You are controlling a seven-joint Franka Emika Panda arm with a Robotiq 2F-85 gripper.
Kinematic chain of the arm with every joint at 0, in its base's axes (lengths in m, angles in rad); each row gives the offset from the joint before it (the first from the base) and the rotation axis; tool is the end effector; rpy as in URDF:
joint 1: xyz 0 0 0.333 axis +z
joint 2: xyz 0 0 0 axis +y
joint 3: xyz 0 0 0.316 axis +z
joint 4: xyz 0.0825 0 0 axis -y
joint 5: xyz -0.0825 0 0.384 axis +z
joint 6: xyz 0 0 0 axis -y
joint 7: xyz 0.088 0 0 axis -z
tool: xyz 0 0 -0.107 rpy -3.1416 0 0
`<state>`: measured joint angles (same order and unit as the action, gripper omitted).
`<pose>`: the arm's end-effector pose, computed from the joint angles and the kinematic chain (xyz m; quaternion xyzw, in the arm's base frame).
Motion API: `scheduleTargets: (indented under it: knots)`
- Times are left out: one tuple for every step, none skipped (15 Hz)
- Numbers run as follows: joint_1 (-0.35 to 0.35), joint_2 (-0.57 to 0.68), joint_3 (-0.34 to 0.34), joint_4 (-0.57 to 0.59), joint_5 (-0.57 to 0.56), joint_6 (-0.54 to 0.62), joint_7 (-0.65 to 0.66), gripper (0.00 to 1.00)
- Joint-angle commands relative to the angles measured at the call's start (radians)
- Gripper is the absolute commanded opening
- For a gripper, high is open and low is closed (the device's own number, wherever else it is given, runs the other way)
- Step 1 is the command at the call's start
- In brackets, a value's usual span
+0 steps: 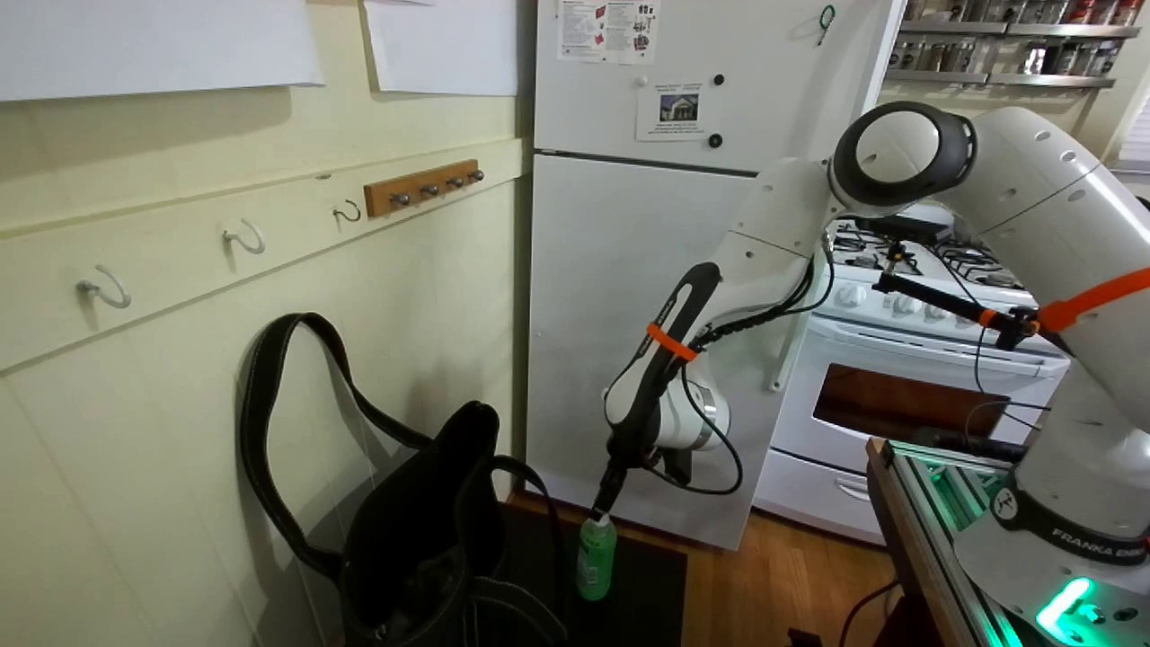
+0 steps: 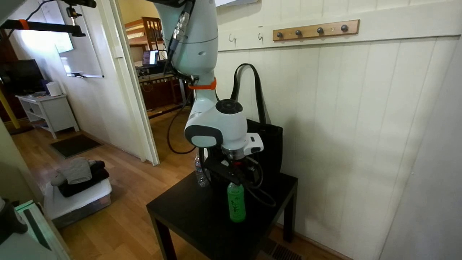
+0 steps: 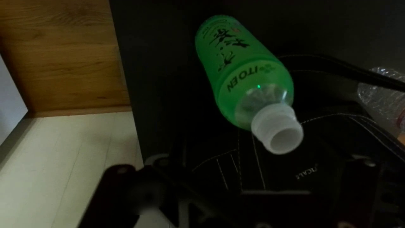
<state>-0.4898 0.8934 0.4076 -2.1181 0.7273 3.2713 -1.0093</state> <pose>0.5226 -0.0909 0.0284 -0.9849 -0.0032 -0.1558 0.0757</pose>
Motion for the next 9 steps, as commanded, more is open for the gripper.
scheduleTargets:
  knots:
    - [-0.033, -0.086, 0.031, -0.028, 0.021, -0.045, 0.02, 1.0]
    - [-0.034, -0.11, 0.03, -0.032, 0.031, -0.071, 0.035, 0.99]
    - [-0.046, -0.134, 0.04, -0.034, 0.035, -0.102, 0.042, 1.0]
    - [-0.043, -0.159, 0.029, -0.032, 0.041, -0.157, 0.062, 1.0]
    - [-0.054, -0.175, 0.032, -0.027, 0.039, -0.206, 0.071, 1.0]
    - [-0.054, -0.195, 0.019, -0.018, 0.035, -0.279, 0.09, 1.0]
    - [-0.044, -0.212, -0.005, -0.009, 0.022, -0.357, 0.114, 1.0]
    - [-0.013, -0.229, -0.053, -0.002, -0.002, -0.43, 0.164, 1.0]
    - [0.007, -0.248, -0.092, 0.002, -0.03, -0.493, 0.213, 1.0]
